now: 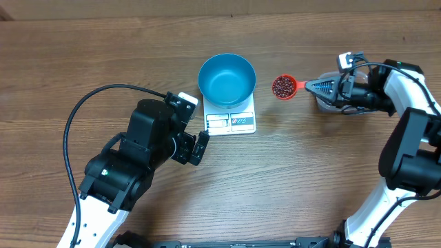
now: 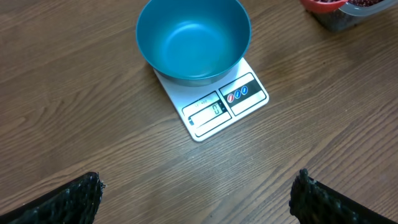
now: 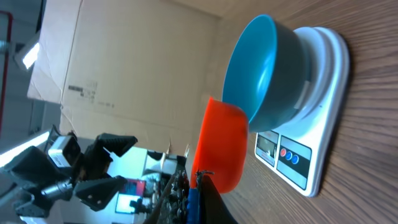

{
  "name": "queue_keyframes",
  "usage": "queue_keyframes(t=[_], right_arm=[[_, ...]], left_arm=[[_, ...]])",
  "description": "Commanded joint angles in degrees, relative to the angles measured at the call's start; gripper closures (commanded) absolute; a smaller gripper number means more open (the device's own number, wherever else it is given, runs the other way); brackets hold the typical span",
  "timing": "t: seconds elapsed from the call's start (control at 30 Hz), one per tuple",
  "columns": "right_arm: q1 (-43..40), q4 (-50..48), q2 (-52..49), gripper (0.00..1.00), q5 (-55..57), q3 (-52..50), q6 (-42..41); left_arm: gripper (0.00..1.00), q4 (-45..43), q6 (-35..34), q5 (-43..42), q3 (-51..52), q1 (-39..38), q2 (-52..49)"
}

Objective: Scoop item into bowl and weigh 150g on scale
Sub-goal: 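Lift the filled red scoop with the right gripper over the blue bowl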

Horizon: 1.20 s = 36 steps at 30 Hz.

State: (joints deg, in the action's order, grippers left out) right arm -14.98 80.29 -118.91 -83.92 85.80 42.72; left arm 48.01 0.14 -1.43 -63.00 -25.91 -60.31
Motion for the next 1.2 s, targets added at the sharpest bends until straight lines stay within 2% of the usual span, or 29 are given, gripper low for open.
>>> queue_keyframes(t=[0.0, 0.57, 0.97, 1.17], right_arm=[[1.70, -1.05, -0.68, 0.96, -4.55, -0.24, 1.27], [7.23, -7.21, -0.68, 0.96, -5.99, 0.39, -0.83], [9.79, -29.49, -0.68, 0.96, -5.90, 0.52, -24.35], [10.75, -35.28, -0.68, 0.96, -3.91, 0.52, -30.60]], left_arm=[[0.00, -0.17, -0.33, 0.37, 0.22, -0.37, 0.70], [0.00, -0.15, -0.33, 0.37, 0.22, -0.37, 0.70], [0.00, -0.13, -0.33, 0.37, 0.22, -0.37, 0.68], [0.00, -0.04, -0.33, 0.37, 0.22, -0.37, 0.66]])
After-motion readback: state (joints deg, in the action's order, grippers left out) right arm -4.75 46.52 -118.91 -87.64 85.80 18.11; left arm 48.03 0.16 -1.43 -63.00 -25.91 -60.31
